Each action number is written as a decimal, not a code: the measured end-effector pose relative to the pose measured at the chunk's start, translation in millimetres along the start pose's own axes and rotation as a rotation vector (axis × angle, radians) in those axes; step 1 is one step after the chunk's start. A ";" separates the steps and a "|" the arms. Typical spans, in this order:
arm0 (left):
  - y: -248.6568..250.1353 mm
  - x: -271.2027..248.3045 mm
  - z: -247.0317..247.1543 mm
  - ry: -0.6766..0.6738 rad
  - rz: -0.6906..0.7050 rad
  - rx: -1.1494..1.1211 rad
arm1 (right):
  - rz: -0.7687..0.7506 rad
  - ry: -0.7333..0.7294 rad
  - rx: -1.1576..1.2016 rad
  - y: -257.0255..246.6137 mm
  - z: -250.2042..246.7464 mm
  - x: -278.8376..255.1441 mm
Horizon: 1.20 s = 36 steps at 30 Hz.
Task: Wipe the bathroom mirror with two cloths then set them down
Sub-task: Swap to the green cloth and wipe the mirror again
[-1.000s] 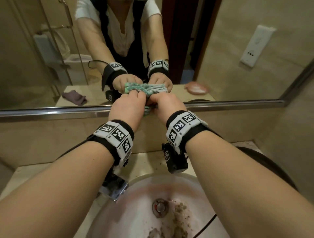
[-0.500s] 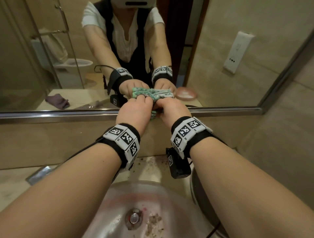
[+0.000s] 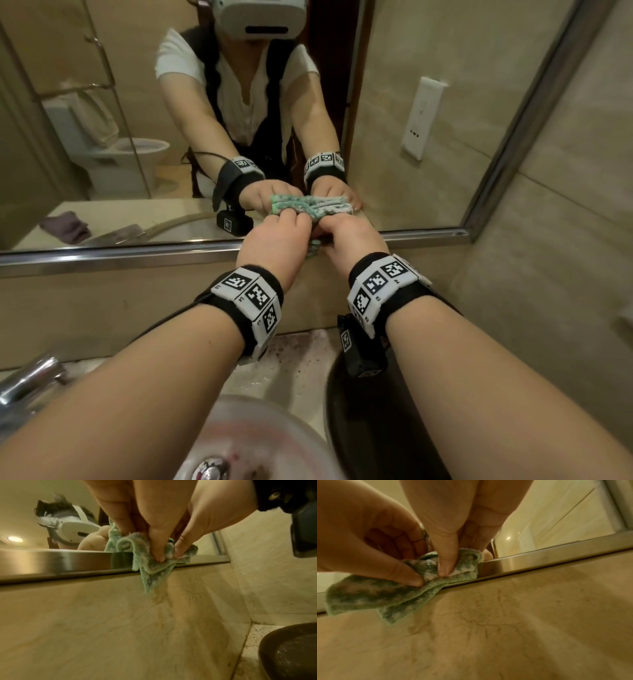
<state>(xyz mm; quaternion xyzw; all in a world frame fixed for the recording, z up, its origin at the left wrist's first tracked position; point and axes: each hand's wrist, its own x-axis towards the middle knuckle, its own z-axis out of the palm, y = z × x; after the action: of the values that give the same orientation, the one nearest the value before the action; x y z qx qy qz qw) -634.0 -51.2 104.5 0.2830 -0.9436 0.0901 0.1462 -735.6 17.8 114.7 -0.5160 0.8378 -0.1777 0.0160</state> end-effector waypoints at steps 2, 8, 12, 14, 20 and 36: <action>15.2 6.9 4.1 0.058 0.018 0.026 | 0.018 0.018 -0.005 16.3 -7.3 -4.5; 72.1 36.7 7.4 0.074 0.104 -0.027 | 0.101 0.080 0.001 72.0 -24.9 -13.2; 105.1 54.3 9.6 0.079 0.136 -0.063 | 0.143 0.108 -0.009 105.3 -34.7 -16.3; 120.0 61.5 9.7 0.065 0.163 -0.052 | 0.165 0.123 -0.026 119.9 -38.7 -17.9; 163.4 84.2 12.4 0.033 0.269 -0.035 | 0.263 0.163 -0.131 155.3 -52.4 -23.0; 137.8 67.7 25.8 -0.069 0.586 0.457 | 0.110 0.212 -0.148 178.3 -14.3 -56.0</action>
<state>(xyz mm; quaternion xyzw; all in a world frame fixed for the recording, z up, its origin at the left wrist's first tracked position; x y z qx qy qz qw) -771.0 21.4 90.4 0.0292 -0.9445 0.3268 0.0152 -865.7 142.6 63.3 -0.4473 0.8727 -0.1678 -0.1011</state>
